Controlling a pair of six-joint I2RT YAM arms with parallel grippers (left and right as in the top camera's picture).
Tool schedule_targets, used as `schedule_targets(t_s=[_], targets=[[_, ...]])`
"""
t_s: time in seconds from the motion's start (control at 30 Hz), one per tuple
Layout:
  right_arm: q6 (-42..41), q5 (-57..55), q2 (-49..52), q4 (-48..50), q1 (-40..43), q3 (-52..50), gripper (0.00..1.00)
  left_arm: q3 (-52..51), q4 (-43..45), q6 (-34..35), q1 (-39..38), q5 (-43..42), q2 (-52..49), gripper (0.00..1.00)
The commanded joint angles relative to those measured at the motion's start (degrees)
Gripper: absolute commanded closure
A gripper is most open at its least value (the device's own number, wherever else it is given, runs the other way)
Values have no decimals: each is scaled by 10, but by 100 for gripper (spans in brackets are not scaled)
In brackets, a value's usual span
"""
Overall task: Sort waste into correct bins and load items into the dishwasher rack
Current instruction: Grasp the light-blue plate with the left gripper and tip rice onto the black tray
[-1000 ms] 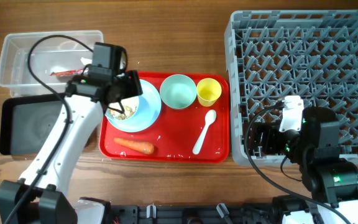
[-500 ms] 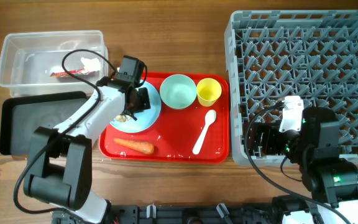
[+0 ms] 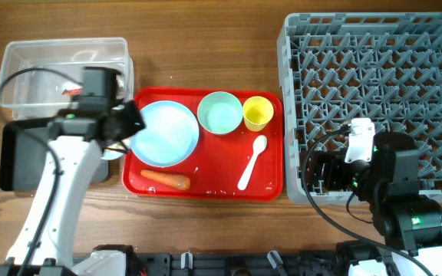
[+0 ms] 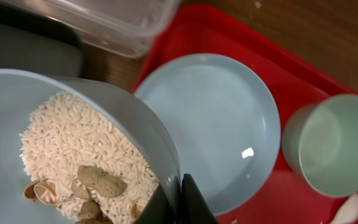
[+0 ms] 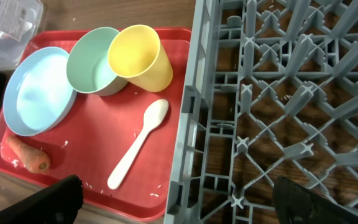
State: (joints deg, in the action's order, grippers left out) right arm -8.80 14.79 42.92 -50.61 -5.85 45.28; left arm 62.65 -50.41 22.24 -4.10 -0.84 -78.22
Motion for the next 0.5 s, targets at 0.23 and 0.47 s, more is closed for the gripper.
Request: schedule_targets(t_s=[0.23, 0.47], targets=[[-3, -1, -1, -7, -2, 10, 0, 11, 33, -100, 344, -435, -71, 96], [-3, -1, -1, -7, -2, 10, 0, 11, 28, -191, 453, -661, -210, 96]])
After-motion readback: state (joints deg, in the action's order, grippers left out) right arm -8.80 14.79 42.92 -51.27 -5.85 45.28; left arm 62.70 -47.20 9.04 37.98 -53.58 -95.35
